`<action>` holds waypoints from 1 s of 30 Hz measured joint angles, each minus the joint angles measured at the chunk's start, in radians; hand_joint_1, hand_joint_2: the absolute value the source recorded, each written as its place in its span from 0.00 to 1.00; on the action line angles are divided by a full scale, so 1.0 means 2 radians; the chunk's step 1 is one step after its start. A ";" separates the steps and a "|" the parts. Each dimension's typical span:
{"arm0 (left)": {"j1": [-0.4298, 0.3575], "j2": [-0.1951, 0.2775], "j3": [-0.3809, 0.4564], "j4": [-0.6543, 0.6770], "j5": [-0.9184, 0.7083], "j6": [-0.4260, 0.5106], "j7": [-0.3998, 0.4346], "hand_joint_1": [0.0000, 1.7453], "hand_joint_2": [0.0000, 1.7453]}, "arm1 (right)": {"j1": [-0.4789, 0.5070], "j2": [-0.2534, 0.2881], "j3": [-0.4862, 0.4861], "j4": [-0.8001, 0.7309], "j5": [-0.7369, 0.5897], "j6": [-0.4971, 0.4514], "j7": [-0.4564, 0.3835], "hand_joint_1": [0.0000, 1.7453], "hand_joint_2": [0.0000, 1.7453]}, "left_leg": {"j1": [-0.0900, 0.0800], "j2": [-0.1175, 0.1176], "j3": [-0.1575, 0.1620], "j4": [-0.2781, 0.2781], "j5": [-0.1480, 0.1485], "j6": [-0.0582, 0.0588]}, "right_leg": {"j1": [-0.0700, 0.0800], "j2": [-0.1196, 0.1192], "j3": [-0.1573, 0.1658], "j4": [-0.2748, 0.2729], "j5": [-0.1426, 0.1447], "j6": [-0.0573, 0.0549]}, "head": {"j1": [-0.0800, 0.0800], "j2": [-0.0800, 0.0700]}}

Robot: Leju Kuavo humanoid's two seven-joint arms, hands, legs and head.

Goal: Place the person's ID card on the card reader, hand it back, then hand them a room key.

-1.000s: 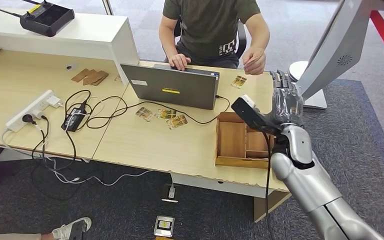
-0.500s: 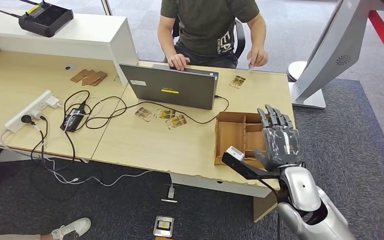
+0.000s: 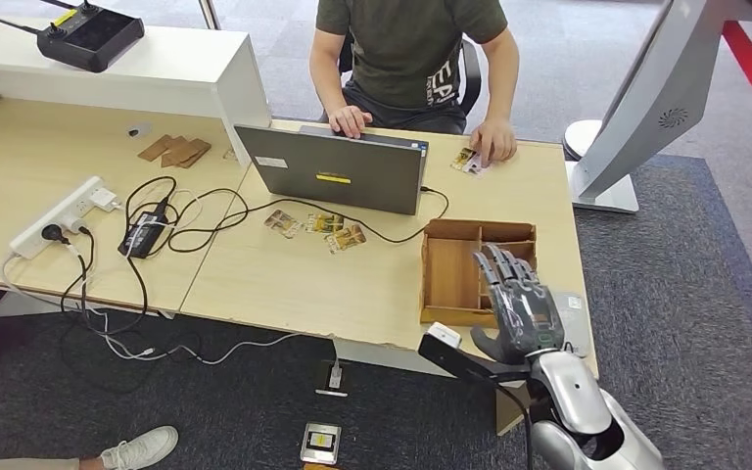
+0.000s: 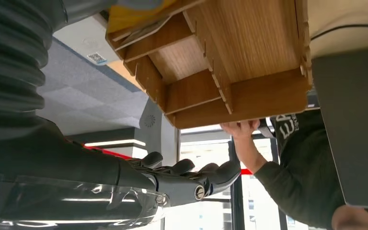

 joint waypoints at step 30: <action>0.005 0.000 0.003 0.000 0.029 0.042 0.019 0.00 1.00 | -0.002 -0.008 0.028 0.160 0.003 -0.185 -0.003 0.00 1.00 | 0.000 0.000 0.000 0.000 0.000 0.000 | 0.000 0.000 0.000 0.000 0.000 0.000 | 0.000 0.000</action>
